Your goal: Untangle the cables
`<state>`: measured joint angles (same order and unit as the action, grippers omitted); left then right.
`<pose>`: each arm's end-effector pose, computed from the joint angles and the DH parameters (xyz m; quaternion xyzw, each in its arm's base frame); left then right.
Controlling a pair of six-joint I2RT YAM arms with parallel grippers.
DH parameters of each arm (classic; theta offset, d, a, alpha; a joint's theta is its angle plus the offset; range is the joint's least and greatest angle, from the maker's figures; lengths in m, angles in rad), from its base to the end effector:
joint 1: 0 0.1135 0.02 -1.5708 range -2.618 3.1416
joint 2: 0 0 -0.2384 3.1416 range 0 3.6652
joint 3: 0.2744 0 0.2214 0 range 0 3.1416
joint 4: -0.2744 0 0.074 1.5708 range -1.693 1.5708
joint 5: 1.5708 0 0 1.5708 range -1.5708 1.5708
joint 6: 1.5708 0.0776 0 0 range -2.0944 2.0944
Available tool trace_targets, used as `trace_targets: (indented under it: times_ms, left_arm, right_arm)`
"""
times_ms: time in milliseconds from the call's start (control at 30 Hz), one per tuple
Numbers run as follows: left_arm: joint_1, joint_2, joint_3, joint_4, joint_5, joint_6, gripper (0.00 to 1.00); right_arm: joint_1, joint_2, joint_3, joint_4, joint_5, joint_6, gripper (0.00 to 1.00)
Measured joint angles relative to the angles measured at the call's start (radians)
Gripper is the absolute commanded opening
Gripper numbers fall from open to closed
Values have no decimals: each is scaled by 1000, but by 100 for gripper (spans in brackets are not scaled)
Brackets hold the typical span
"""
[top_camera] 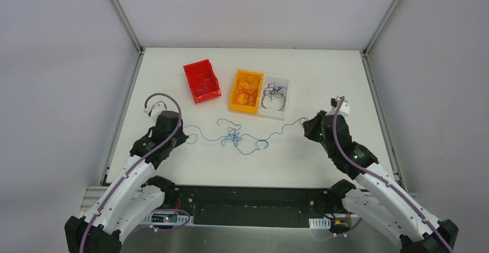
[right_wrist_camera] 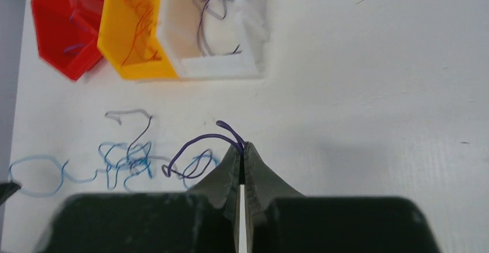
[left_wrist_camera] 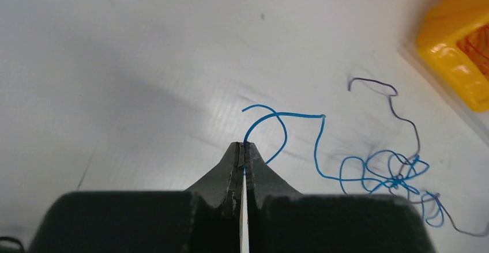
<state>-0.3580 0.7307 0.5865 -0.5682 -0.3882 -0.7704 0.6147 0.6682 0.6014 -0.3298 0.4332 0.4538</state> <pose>0.1717 -0.0329 0.2060 -0.2612 0.8569 -0.0701 0.4388 0.1681 0.0788 0.2510 0.0533 0.8200 0.1215 0.5567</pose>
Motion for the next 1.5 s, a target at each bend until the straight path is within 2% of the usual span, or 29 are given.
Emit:
trace_targets:
  times_ms: [67, 100, 133, 233, 333, 533, 833, 1100, 1367, 1433, 1500]
  left_arm:
    - [0, 0, 0, 45, 86, 39, 0]
    - [0, 0, 0, 68, 132, 61, 0]
    - [0, 0, 0, 87, 169, 79, 0]
    - [0, 2, 0, 143, 282, 130, 0]
    - [0, 8, 0, 180, 359, 164, 0]
    - [0, 35, 0, 205, 437, 207, 0]
    - [0, 35, 0, 212, 440, 214, 0]
    - [0, 35, 0, 212, 439, 214, 0]
    - [0, 35, 0, 212, 436, 222, 0]
    - [0, 34, 0, 212, 435, 225, 0]
    - [0, 33, 0, 212, 432, 229, 0]
  right_arm:
    - [1, 40, 0, 29, -108, -17, 17]
    - [4, 65, 0, 47, -165, -26, 26]
    - [9, 95, 0, 65, -214, -35, 42]
    - [42, 177, 1, 97, -333, -67, 61]
    - [100, 264, 18, 113, -418, -111, 69]
    - [171, 433, 124, 140, -478, -193, 71]
    - [183, 727, 315, 111, -370, -191, 86]
    - [183, 918, 389, 85, -338, -120, 86]
    - [193, 1050, 446, 71, -293, -90, 72]
    - [200, 1073, 452, 66, -278, -91, 55]
    - [208, 1074, 459, 67, -274, -93, 31]
